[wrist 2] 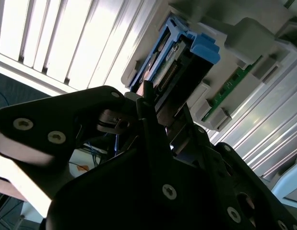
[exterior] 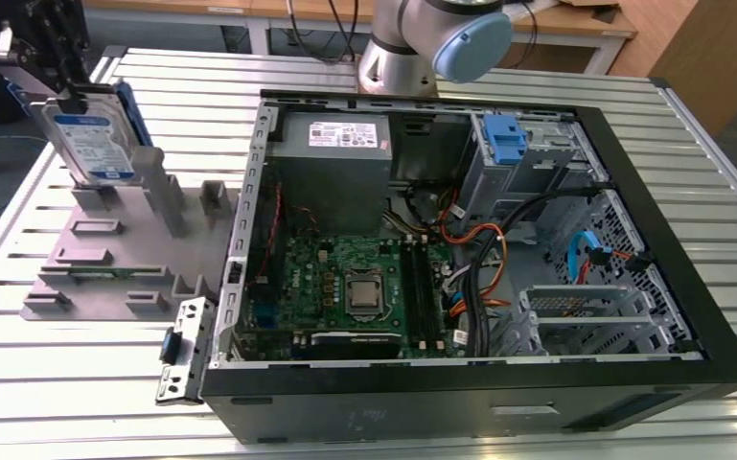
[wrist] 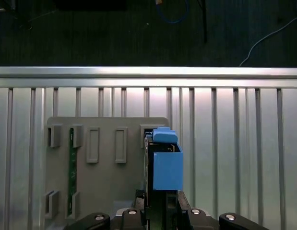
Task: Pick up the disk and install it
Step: 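Pick up the disk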
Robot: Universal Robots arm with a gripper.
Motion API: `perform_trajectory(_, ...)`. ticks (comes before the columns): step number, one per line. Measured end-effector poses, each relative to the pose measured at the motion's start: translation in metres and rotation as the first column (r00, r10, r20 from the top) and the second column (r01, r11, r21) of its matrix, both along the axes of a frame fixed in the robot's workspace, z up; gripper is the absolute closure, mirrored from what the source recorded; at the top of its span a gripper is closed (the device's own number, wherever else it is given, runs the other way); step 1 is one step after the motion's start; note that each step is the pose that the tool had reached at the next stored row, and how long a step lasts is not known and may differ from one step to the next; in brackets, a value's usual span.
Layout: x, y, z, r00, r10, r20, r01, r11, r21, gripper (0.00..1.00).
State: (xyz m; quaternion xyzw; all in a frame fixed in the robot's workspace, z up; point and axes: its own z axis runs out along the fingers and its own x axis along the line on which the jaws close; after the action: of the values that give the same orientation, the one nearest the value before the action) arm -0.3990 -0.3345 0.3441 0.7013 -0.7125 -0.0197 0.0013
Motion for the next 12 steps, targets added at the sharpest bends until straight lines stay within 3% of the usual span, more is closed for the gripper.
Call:
perform_trajectory(9,0.0000,0.0000,0.0140,1.0000,0.000,-0.0001,0.000,1.0000,-0.0001,0.65)
perform_trajectory(12,0.0000,0.0000,0.0155,1.0000,0.000,0.0002,0.000,1.0000,0.0001,0.65)
